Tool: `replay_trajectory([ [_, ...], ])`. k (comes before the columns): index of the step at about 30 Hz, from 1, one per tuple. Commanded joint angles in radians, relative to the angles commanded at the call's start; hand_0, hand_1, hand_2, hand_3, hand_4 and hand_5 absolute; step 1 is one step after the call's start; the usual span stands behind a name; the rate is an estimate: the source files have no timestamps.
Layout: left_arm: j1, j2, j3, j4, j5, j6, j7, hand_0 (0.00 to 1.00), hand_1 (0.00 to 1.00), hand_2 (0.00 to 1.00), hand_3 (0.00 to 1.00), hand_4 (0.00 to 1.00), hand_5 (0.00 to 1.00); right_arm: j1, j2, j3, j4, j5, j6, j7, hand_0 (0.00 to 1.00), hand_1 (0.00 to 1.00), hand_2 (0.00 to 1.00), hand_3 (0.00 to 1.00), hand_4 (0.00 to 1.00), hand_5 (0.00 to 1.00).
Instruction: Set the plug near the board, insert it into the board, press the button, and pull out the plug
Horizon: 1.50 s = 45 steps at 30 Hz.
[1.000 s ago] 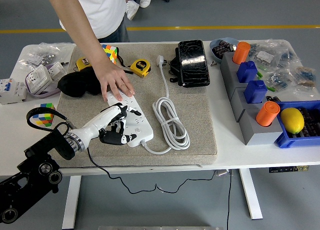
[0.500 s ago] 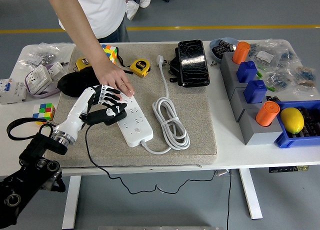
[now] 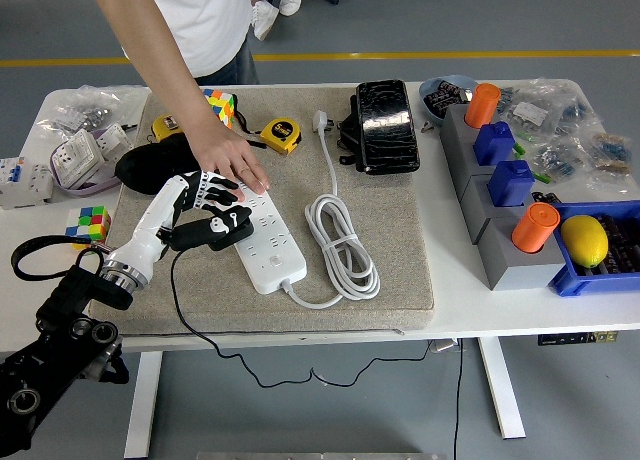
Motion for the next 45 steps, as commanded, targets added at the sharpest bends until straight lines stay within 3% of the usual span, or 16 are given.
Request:
replay_trajectory([
  [13, -0.005, 0.005, -0.004, -0.006, 0.015, 0.000, 0.001, 0.453, 0.542, 0.540, 0.586, 0.884, 0.307, 0.001, -0.004, -0.002, 0.000, 0.001, 0.000, -0.001, 0.547, 0.636, 0.583, 0.518, 0.880, 0.409],
  [15, -0.013, 0.004, -0.003, 0.004, 0.087, -0.003, 0.020, 0.453, 0.542, 0.540, 0.586, 0.884, 0.307, 0.001, -0.005, -0.004, 0.000, 0.001, 0.000, -0.001, 0.547, 0.636, 0.583, 0.518, 0.880, 0.409],
  [16, -0.019, 0.004, -0.003, 0.010, 0.130, -0.004, 0.038, 0.627, 0.691, 0.650, 0.648, 0.898, 0.286, 0.001, -0.005, -0.005, 0.000, 0.001, 0.000, -0.001, 0.549, 0.636, 0.583, 0.517, 0.878, 0.409],
  [21, -0.062, -0.011, 0.007, 0.068, 0.338, 0.035, 0.076, 0.627, 0.691, 0.650, 0.648, 0.898, 0.286, 0.001, -0.009, -0.011, 0.001, 0.002, 0.000, -0.001, 0.549, 0.636, 0.583, 0.517, 0.878, 0.409],
  [22, -0.071, -0.016, 0.008, 0.082, 0.384, 0.041, 0.081, 0.662, 0.714, 0.697, 0.684, 0.931, 0.296, 0.002, -0.009, -0.011, 0.002, 0.002, 0.000, -0.001, 0.550, 0.636, 0.583, 0.518, 0.878, 0.408],
  [27, -0.100, -0.034, 0.013, 0.141, 0.557, 0.036, 0.131, 0.662, 0.714, 0.697, 0.684, 0.931, 0.296, 0.002, -0.010, -0.013, 0.002, 0.003, 0.000, -0.001, 0.550, 0.636, 0.583, 0.518, 0.878, 0.408],
  [32, -0.098, -0.036, 0.018, 0.154, 0.554, 0.039, 0.123, 0.644, 0.696, 0.689, 0.694, 0.947, 0.301, 0.000, -0.011, -0.012, 0.002, 0.002, -0.001, -0.001, 0.551, 0.636, 0.582, 0.518, 0.879, 0.408],
  [38, -0.077, -0.030, 0.012, 0.111, 0.526, 0.045, 0.101, 0.634, 0.679, 0.680, 0.688, 0.940, 0.300, -0.005, -0.009, -0.010, 0.002, 0.001, 0.000, -0.001, 0.551, 0.636, 0.582, 0.517, 0.878, 0.408],
  [39, -0.069, -0.027, 0.010, 0.093, 0.509, 0.049, 0.087, 0.634, 0.679, 0.680, 0.688, 0.940, 0.300, -0.006, -0.009, -0.009, 0.002, 0.001, 0.000, -0.001, 0.551, 0.636, 0.582, 0.517, 0.878, 0.408],
  [40, -0.058, -0.022, 0.007, 0.070, 0.485, 0.052, 0.071, 0.424, 0.519, 0.531, 0.649, 0.908, 0.274, -0.006, -0.008, -0.008, 0.003, 0.000, 0.000, -0.001, 0.551, 0.636, 0.583, 0.518, 0.879, 0.407],
  [43, -0.030, -0.005, 0.013, -0.013, 0.366, 0.048, 0.026, 0.424, 0.519, 0.531, 0.649, 0.908, 0.274, -0.009, -0.006, -0.003, 0.004, -0.002, -0.001, -0.001, 0.551, 0.636, 0.583, 0.518, 0.879, 0.407],
  [45, -0.018, 0.005, 0.023, -0.066, 0.282, 0.015, 0.038, 0.424, 0.519, 0.531, 0.649, 0.908, 0.274, -0.011, -0.004, -0.002, 0.003, 0.003, 0.000, -0.001, 0.551, 0.636, 0.583, 0.518, 0.879, 0.407],
])
